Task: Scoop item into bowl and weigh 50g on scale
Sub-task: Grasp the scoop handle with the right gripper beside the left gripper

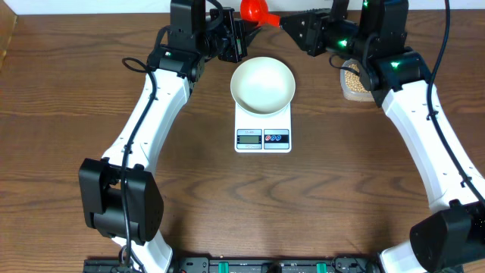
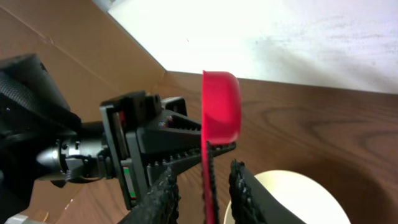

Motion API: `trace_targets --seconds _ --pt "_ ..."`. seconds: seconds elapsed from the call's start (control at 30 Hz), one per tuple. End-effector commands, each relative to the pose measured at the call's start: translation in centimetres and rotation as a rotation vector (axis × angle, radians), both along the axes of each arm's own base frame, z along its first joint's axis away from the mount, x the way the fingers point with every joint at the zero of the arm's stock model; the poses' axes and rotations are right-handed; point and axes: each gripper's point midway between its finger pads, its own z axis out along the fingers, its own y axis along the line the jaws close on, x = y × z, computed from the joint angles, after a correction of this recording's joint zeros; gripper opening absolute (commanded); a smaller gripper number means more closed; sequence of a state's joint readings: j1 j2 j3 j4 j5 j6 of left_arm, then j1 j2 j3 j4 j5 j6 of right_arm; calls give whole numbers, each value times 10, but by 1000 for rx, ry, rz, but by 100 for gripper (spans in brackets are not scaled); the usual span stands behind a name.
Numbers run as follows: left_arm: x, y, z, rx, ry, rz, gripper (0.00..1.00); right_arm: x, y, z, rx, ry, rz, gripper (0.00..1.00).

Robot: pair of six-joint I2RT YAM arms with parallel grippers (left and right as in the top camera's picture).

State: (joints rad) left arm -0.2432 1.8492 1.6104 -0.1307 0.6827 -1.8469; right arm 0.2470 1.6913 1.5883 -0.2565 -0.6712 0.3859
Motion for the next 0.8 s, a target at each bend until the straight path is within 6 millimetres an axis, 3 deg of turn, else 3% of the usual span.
trace_targets --seconds 0.0,0.77 --pt "-7 -4 21 13 -86 -53 7 0 0 7 -13 -27 0 25" --pt "-15 -7 17 26 -85 -107 7 -16 8 -6 -38 12 77 16"
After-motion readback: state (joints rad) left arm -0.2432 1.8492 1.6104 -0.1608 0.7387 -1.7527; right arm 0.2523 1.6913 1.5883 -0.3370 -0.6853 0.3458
